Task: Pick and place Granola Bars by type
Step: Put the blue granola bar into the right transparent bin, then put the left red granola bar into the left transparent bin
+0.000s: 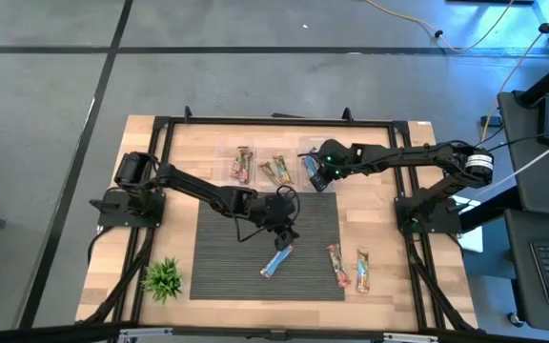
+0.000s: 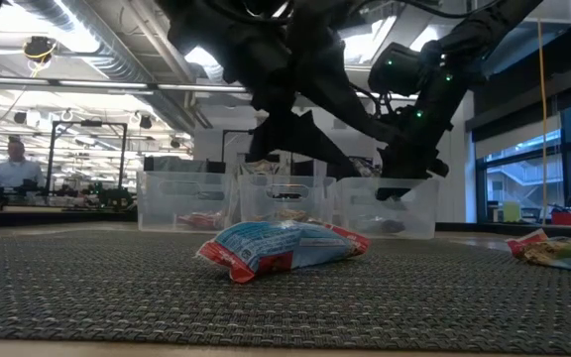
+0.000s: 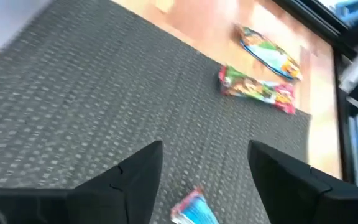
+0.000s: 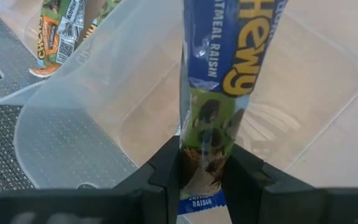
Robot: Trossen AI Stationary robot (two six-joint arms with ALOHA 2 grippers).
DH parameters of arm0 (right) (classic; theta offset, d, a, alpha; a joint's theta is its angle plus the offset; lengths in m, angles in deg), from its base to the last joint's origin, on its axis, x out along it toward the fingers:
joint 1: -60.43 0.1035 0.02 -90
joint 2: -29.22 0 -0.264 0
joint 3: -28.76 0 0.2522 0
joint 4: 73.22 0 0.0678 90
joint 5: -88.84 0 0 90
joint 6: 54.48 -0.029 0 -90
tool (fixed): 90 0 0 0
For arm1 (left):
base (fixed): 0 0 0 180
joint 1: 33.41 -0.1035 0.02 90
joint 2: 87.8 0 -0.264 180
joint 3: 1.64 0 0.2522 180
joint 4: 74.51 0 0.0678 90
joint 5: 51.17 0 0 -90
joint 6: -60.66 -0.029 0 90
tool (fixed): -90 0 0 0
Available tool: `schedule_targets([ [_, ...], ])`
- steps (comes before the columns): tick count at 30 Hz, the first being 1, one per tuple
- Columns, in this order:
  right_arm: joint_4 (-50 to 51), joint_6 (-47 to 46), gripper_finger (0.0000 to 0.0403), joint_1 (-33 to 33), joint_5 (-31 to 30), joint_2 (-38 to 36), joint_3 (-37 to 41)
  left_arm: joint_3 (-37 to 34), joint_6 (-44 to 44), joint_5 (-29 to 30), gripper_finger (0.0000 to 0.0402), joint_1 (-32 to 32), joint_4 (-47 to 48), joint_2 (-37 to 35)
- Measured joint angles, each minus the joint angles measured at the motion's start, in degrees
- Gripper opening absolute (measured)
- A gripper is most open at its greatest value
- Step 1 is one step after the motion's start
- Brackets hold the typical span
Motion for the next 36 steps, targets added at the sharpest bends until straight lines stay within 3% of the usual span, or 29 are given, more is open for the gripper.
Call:
schedule_targets([
  [5, 0.0, -0.04, 0.01, 0.0, 0.53, -0.02, 0.0, 1.64, -0.01, 0.61, 0.0231, 2.48, 2.07, 0.0],
  [16, -0.07, -0.05, 0.0105, 0.0, 1.33, -0.02, 0.0, 6.8, 10.75, 17.35, 0.023, 10.01, 18.31, -0.04],
  [24, -0.14, -0.07, 0.0161, 0.0, 1.38, -0.02, 0.0, 6.8, 16.96, 28.88, 0.0228, 12.95, 19.32, -0.04],
  [29, -0.13, -0.07, 0.0182, 0.0, 1.4, -0.02, 0.0, 6.82, 17.94, 29.89, 0.0231, 14.17, 18.81, 0.75],
  [36, -0.02, -0.01, 0.0179, 0.0, 1.4, -0.02, 0.0, 9.55, 17.32, 29.27, 0.0227, 15.56, 19.28, 6.19],
])
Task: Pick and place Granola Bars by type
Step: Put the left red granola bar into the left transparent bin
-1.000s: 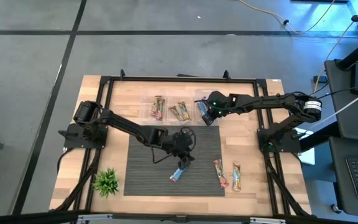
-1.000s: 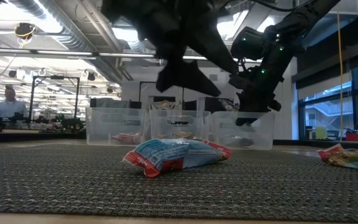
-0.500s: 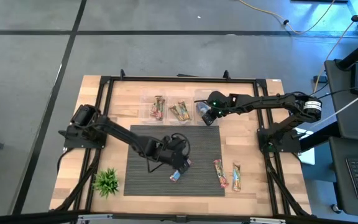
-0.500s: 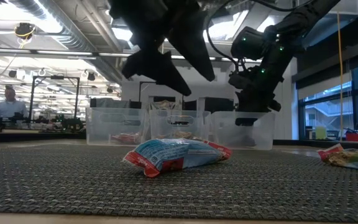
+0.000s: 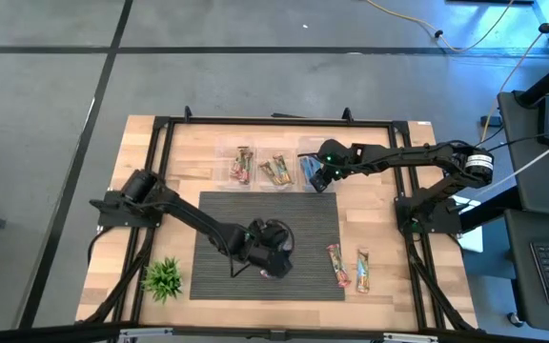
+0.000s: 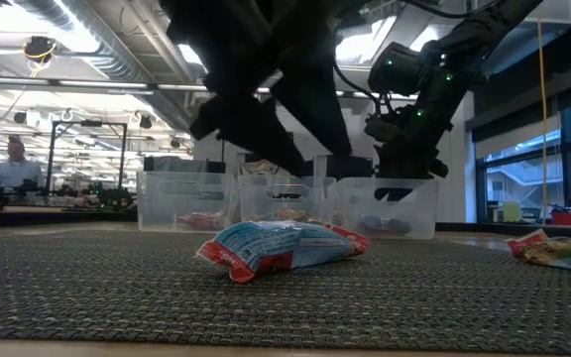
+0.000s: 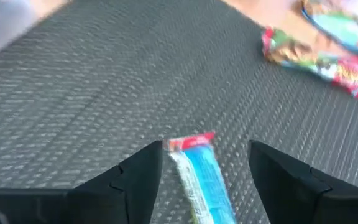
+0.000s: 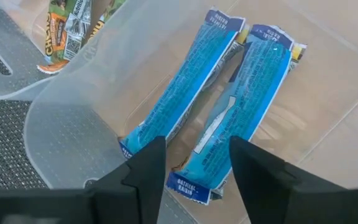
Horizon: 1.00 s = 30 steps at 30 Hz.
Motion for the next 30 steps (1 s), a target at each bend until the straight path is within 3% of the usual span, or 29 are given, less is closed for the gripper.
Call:
schedule_targets([
  [9, 0.03, 0.43, 0.0182, 0.0, 0.0, 0.0, 0.01, 6.73, -0.24, -1.03, 0.023, 0.87, 6.89, 6.83],
  [24, 0.19, 3.13, 0.0182, 0.0, -0.02, -0.02, 0.02, 6.83, 3.34, -6.99, 0.023, 0.94, 6.61, 10.72],
  [30, 0.17, 3.02, 0.0182, 0.0, -0.02, -0.02, 0.02, 6.99, 4.06, -6.37, 0.0227, 0.95, 6.56, 11.28],
])
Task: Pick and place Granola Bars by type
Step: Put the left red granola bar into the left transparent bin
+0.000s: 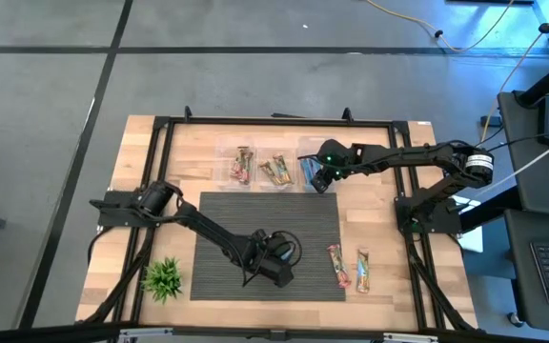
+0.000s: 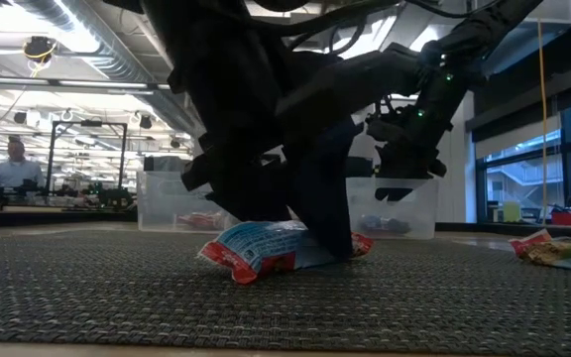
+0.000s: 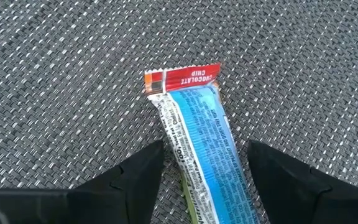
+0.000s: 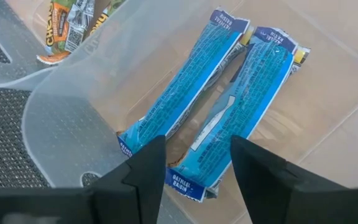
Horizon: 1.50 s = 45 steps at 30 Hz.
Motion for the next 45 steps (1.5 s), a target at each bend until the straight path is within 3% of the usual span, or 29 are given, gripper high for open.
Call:
schedule_targets([
  [8, 0.01, -0.02, 0.0182, 0.02, 0.0, 0.0, 0.0, -0.27, -0.15, 0.72, 0.0229, -0.05, -2.29, -0.18],
  [14, 0.01, -0.04, 0.0182, 0.04, 0.0, 0.0, 0.0, -0.28, -6.48, 0.12, 0.0217, -0.11, -1.86, -0.18],
  [30, -0.04, -0.21, 0.0182, 0.04, -0.02, 0.0, 0.0, -0.07, -9.97, -1.07, 0.0103, -0.41, 3.21, -3.56],
  [40, -0.22, -0.63, 0.0182, 0.07, 0.36, 0.0, 0.0, 0.11, -8.4, 4.33, 0.0088, -3.3, 21.01, -15.99],
  [45, -0.13, -2.92, 0.0182, 0.07, 7.75, 0.0, -0.18, 0.11, 0.36, 12.77, 0.0088, -6.44, 33.94, -23.44],
])
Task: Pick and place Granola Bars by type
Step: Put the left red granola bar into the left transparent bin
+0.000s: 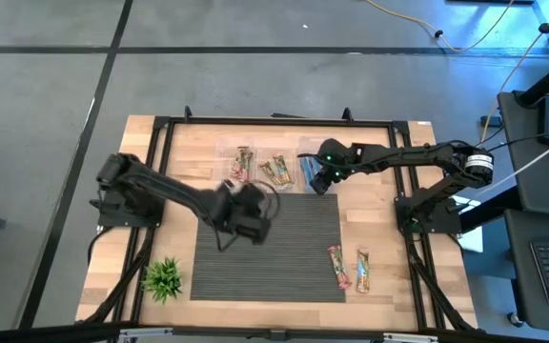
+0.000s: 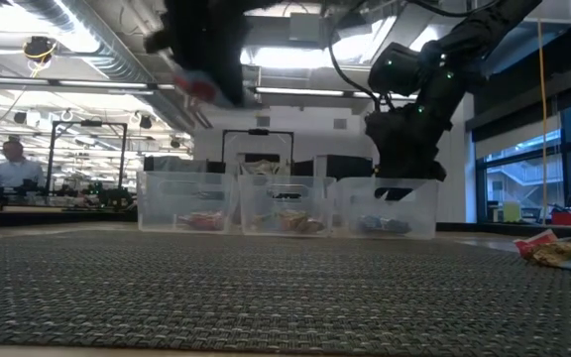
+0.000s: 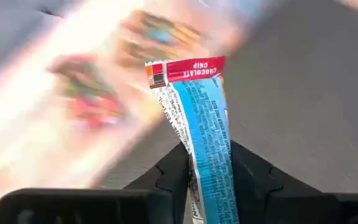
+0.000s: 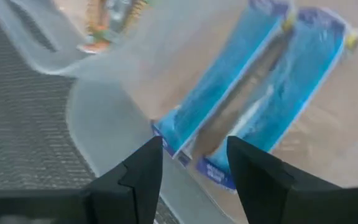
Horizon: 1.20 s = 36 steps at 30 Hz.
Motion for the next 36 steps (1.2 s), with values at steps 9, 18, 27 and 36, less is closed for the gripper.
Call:
schedule_targets([
  [9, 2.11, 2.87, 0.0182, 1.94, -6.52, -3.18, -6.45, -7.51, 0.96, 6.67, 0.0088, -10.83, 3.32, -10.97],
  [18, 15.56, 1.2, 0.0182, 5.29, -12.96, -3.93, -16.11, -20.2, -11.32, -6.27, 0.0088, -27.66, -17.21, -14.28],
  [27, 29.05, -13.13, 0.0182, 17.1, -17.28, -3.93, -18.9, -25.85, -17.76, -11.67, 0.0088, -37.58, -27.53, -13.75],
  [36, 30.48, -27.75, 0.0182, 30.8, -17.51, -3.93, -18.9, -29.82, -18.86, -14.82, 0.0088, -39.35, -35.77, -10.81],
])
